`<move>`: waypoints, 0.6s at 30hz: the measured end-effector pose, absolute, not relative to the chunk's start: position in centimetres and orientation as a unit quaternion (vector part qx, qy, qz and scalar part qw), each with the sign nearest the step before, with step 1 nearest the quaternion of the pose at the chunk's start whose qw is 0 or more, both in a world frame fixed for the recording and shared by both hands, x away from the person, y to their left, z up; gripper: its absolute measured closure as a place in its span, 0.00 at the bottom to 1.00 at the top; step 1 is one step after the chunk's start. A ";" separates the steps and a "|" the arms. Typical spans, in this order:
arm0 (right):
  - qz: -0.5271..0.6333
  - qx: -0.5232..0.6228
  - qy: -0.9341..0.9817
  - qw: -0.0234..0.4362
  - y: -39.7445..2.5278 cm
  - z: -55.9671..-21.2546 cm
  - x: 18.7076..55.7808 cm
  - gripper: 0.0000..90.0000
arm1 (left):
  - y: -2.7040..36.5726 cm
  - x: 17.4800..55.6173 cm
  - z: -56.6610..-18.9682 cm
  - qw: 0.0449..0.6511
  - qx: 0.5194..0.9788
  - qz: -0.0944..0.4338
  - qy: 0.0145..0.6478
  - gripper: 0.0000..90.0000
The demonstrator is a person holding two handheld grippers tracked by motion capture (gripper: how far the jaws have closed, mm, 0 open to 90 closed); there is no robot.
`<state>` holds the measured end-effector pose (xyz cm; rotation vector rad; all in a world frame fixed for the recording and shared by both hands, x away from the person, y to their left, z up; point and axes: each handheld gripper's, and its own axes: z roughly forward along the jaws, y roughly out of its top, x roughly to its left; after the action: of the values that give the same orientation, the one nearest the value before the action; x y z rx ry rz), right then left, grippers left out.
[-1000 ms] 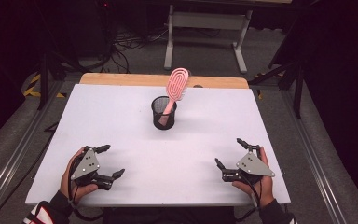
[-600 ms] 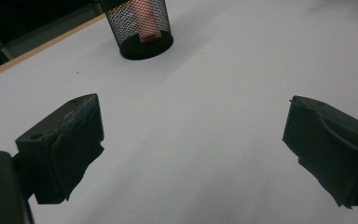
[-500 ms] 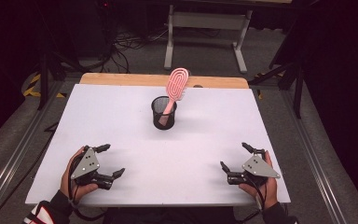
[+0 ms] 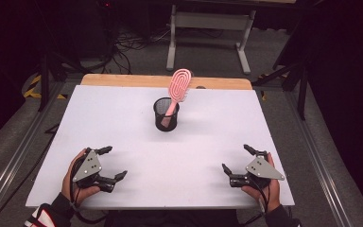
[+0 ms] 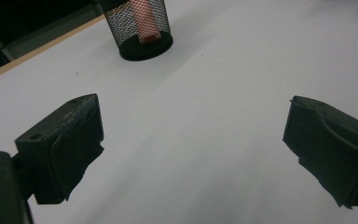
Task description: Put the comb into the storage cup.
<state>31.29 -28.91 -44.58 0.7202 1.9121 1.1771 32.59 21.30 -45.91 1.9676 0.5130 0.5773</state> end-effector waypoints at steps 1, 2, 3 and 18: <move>0.461 0.283 0.749 0.382 -28.9 -44.6 31.3 0.03 | 21.3 32.5 -45.9 0.492 0.810 0.238 0.211 0.06; 0.462 0.284 0.748 0.382 -28.8 -44.5 31.3 0.03 | 21.3 32.5 -45.8 0.493 0.809 0.238 0.211 0.06; 0.463 0.285 0.748 0.382 -28.8 -44.5 31.3 0.03 | 21.4 32.5 -45.8 0.495 0.808 0.238 0.212 0.06; 0.458 0.282 0.751 0.383 -28.6 -44.5 31.3 0.03 | 21.5 32.5 -45.8 0.493 0.808 0.240 0.217 0.06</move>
<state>31.33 -28.60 -44.53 0.7189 1.9143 1.1684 32.54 21.50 -45.76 1.9589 0.5252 0.5831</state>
